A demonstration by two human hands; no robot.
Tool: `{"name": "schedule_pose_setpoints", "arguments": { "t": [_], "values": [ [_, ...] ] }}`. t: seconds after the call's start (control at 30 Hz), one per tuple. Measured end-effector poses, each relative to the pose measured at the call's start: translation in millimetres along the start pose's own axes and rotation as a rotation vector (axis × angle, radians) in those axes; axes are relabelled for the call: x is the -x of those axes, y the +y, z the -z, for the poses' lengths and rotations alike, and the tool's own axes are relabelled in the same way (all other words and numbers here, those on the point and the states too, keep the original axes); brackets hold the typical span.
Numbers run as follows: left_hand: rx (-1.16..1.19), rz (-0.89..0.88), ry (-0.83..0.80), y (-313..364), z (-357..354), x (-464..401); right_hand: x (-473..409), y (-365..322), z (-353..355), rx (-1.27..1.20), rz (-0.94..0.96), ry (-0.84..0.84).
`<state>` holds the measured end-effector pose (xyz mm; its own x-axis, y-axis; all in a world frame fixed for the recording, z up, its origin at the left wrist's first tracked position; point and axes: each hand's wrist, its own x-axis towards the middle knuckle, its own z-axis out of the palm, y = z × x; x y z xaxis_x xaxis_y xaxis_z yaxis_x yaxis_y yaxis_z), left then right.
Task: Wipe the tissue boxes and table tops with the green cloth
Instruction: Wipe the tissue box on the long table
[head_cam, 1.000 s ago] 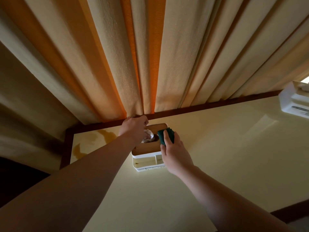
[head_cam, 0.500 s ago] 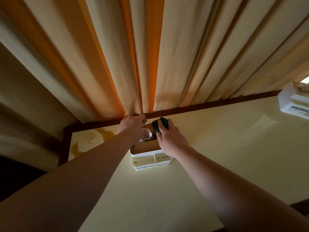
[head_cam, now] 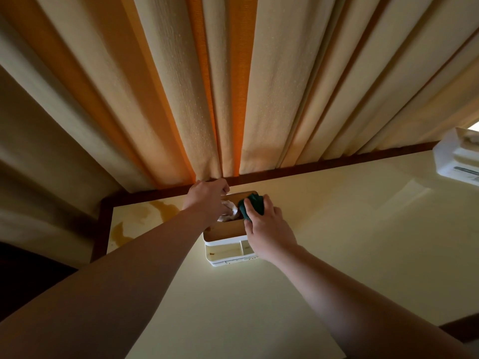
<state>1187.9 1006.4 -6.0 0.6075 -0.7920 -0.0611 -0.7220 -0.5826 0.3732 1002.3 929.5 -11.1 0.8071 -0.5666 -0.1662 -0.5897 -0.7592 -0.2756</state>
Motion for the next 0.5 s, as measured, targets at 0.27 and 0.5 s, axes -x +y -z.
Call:
{"name": "schedule_pose_setpoints", "arguments": {
  "t": [0.27,0.5],
  "values": [
    [-0.005,0.0,0.013,1,1,1,-26,5,2,-0.061,-0.028,-0.007],
    [0.015,0.003,0.011,2,2,2,26,-5,-10,-0.067,-0.057,0.011]
  ]
}}
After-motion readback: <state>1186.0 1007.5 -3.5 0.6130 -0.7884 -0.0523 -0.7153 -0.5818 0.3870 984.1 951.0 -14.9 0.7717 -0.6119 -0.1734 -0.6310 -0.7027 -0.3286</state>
